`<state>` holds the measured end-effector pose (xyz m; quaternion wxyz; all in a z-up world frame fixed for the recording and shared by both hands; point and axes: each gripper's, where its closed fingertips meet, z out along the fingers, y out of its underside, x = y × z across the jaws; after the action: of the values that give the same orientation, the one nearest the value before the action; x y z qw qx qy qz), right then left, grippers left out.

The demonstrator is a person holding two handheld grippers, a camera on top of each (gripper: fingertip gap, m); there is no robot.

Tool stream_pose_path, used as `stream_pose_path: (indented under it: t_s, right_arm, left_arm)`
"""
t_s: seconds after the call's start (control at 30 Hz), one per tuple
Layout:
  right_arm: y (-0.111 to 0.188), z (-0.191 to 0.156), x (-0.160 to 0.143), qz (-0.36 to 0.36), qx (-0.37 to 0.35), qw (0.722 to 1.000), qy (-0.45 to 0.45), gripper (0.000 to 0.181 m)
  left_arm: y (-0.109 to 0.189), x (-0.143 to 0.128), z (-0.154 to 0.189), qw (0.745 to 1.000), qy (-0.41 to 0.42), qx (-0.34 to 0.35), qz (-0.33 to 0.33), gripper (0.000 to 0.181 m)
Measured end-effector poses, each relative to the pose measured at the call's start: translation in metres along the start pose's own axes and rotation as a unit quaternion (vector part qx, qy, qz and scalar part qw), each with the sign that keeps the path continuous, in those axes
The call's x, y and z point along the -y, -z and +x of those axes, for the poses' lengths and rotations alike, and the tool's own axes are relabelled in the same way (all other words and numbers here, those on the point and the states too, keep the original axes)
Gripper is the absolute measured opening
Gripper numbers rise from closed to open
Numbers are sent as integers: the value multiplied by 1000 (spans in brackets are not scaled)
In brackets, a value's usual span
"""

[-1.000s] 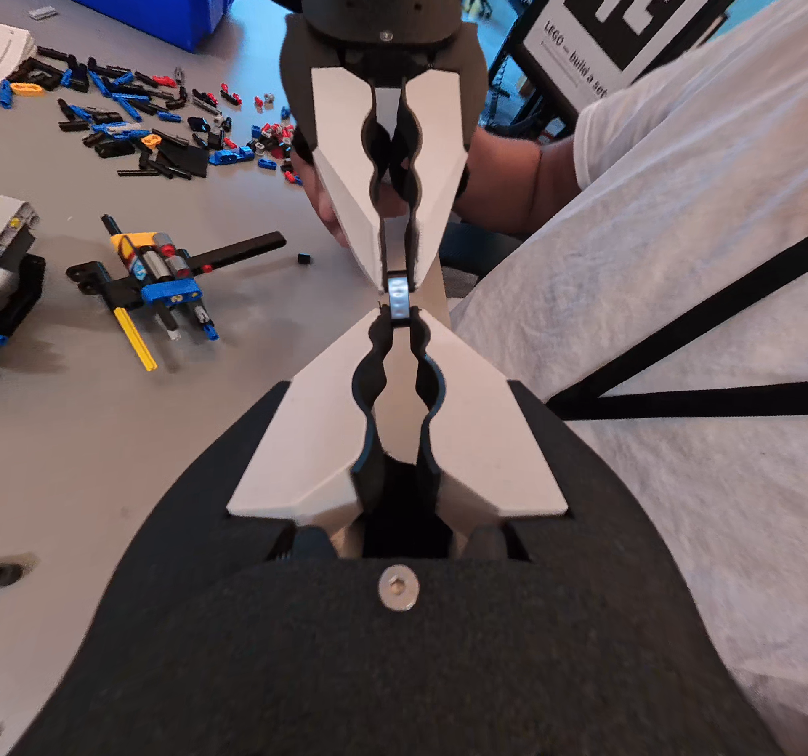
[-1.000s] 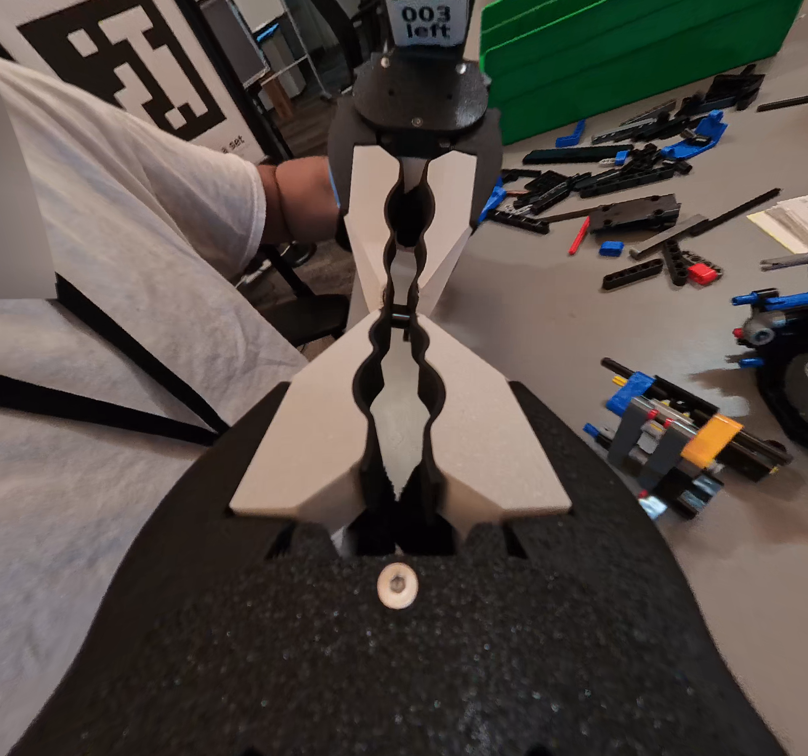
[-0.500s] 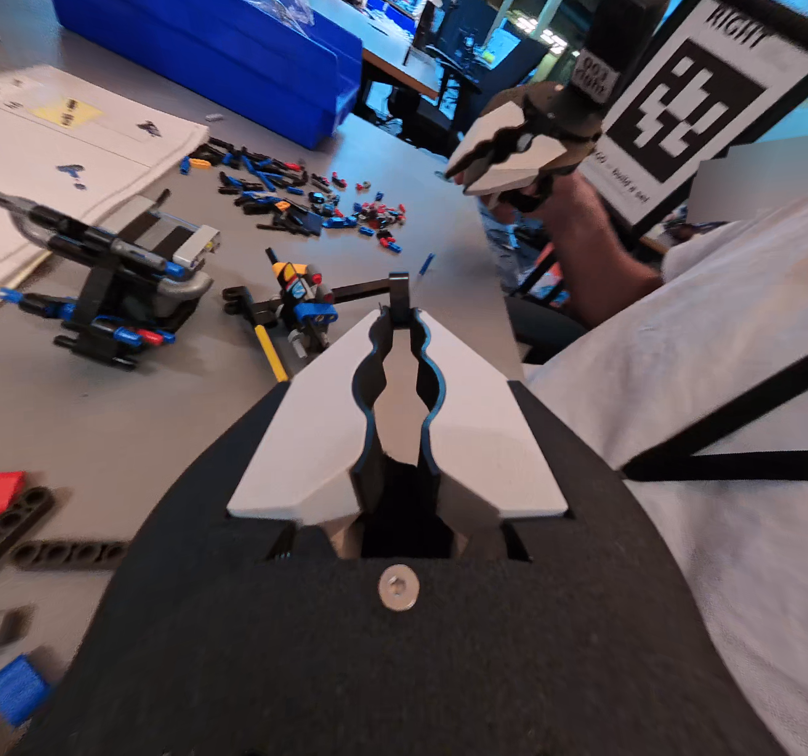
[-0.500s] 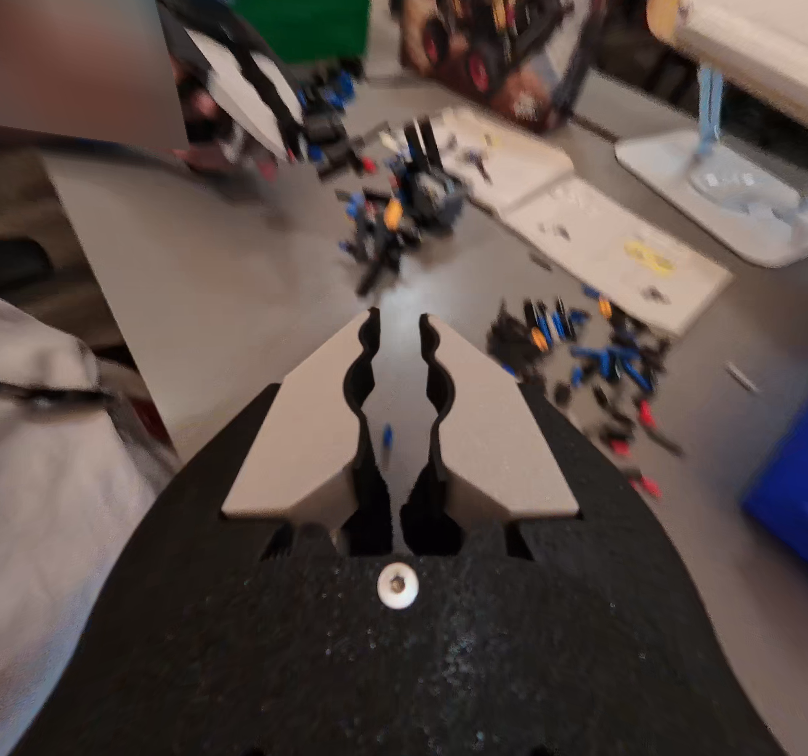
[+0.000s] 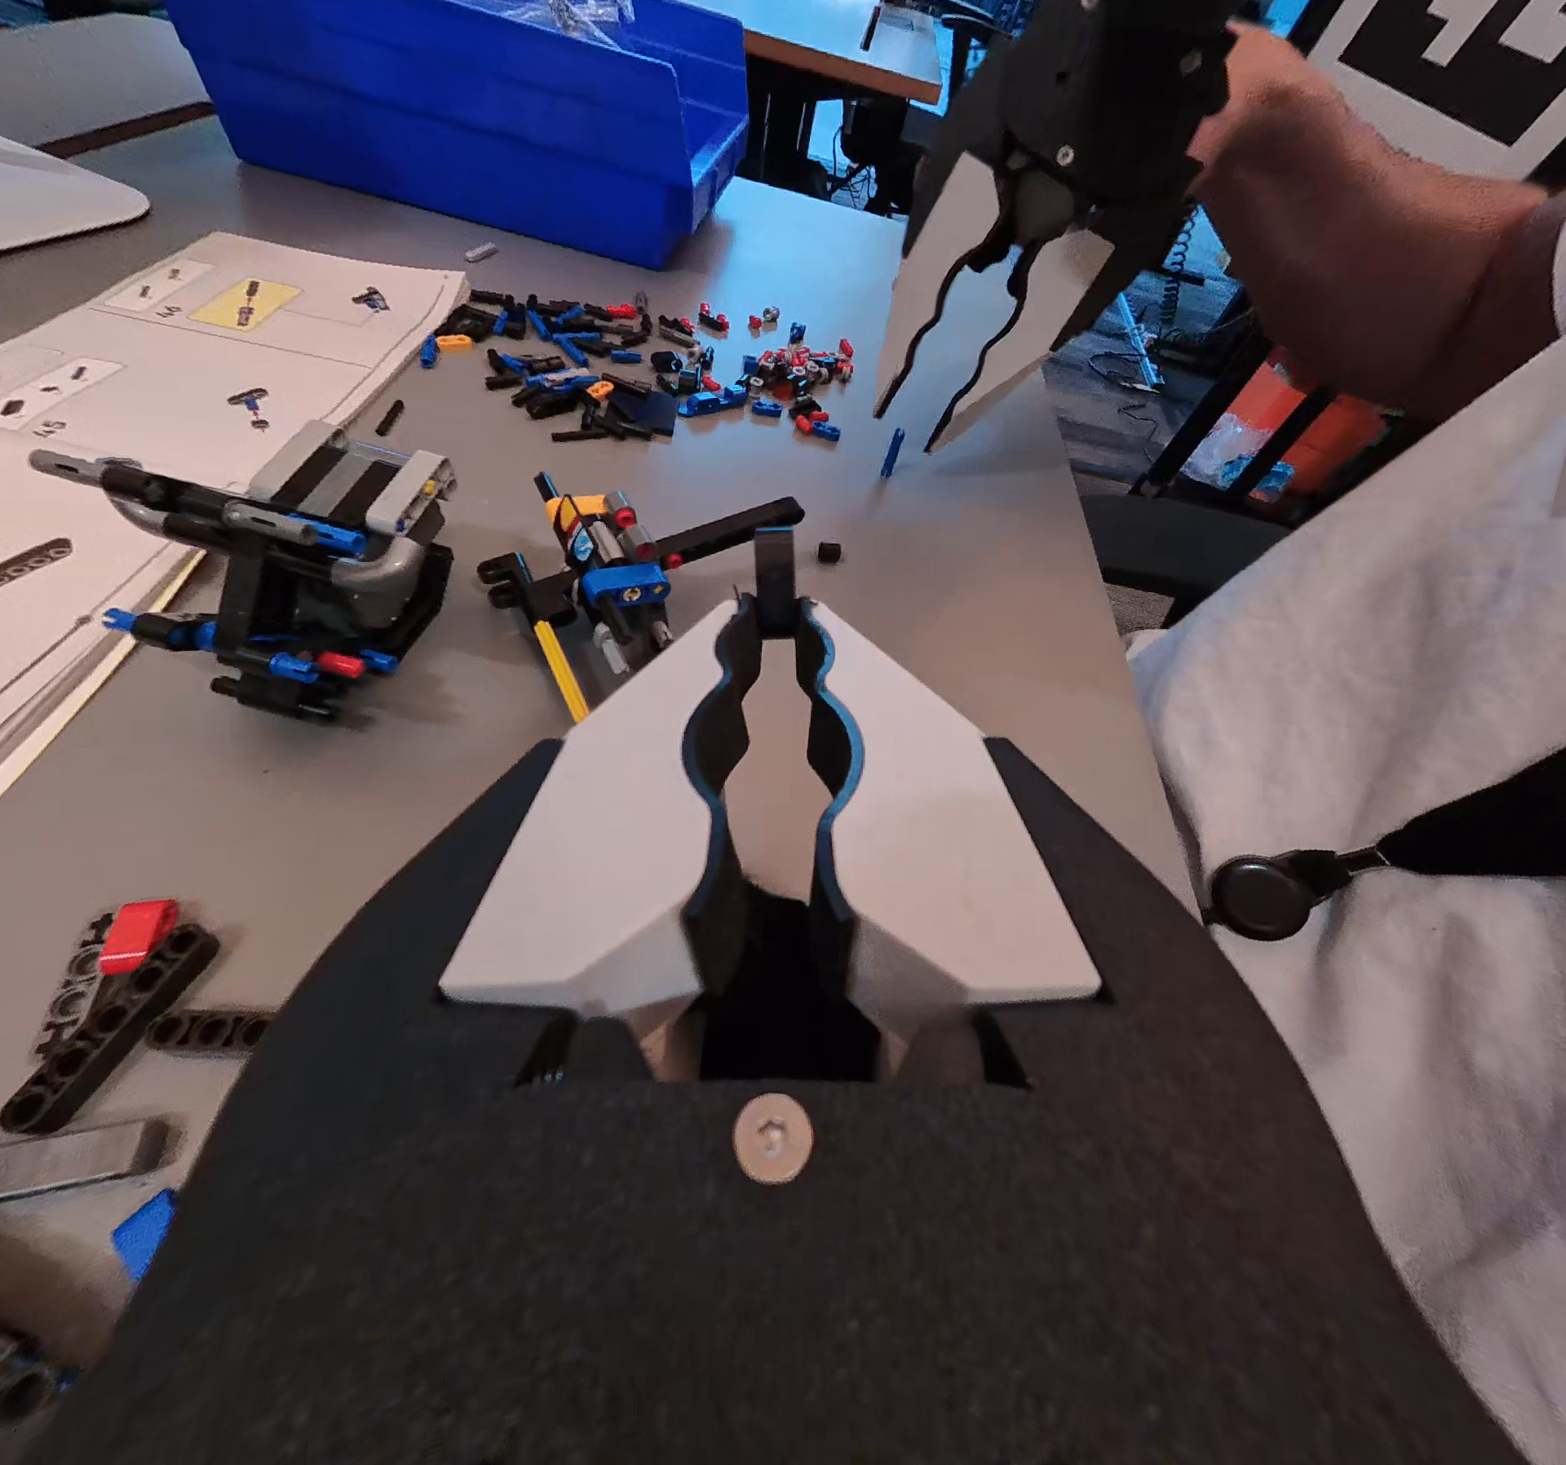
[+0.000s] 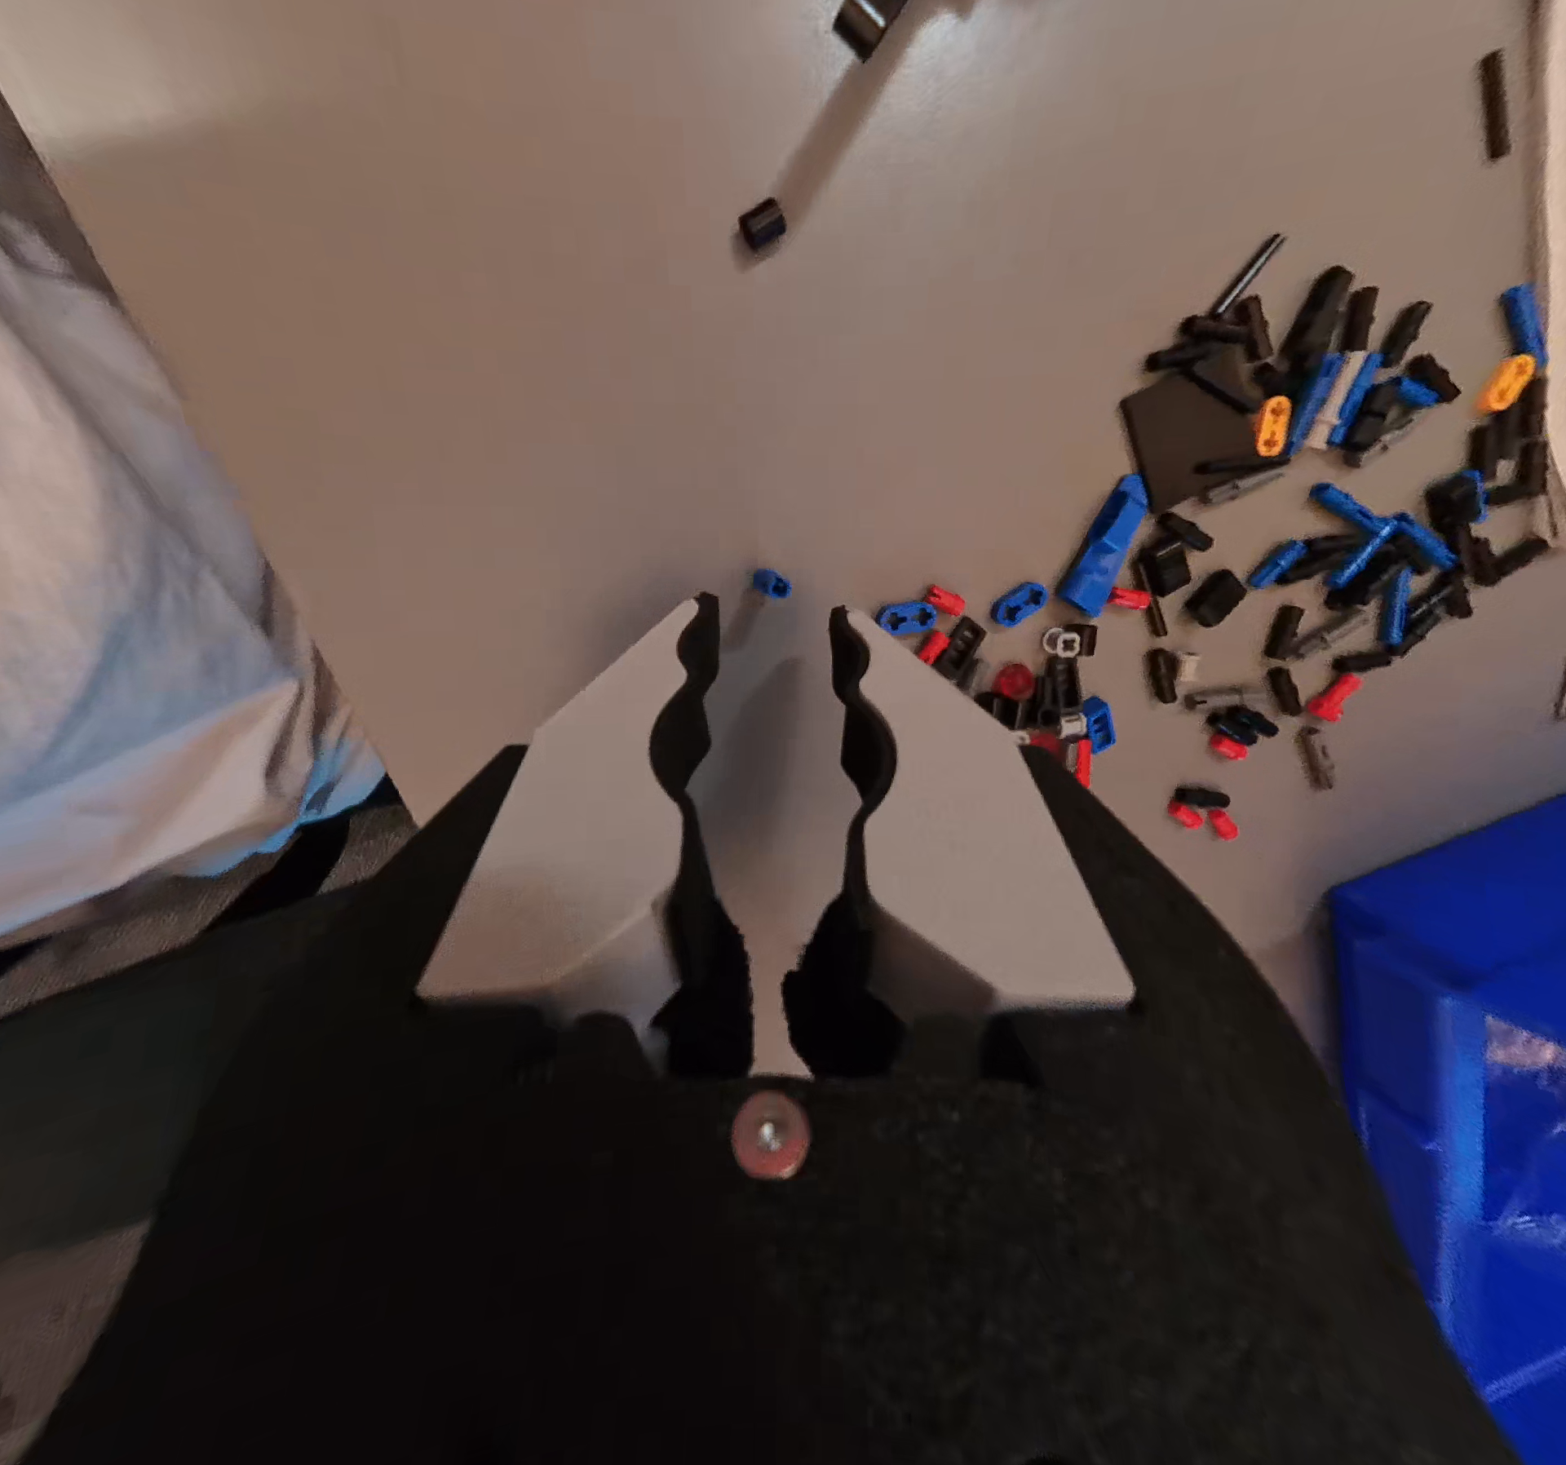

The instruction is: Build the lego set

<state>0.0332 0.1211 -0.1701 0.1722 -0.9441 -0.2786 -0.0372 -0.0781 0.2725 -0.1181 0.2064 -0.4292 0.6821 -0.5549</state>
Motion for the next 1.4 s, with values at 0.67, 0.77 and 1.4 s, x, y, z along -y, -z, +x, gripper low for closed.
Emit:
stream_pose_path:
  t_s: [0.67,0.77,1.4]
  right_arm:
    - [-11,-2,5,-19,69,996,56,11]
    - [-13,-4,4,-26,69,995,65,10]
    - [-14,-1,5,-18,62,996,61,4]
  left_arm:
    - [-2,-5,1,999,22,-20,-17,6]
    - [-2,-5,1,999,22,-21,-19,6]
    - [-3,-7,2,999,19,-19,-26,6]
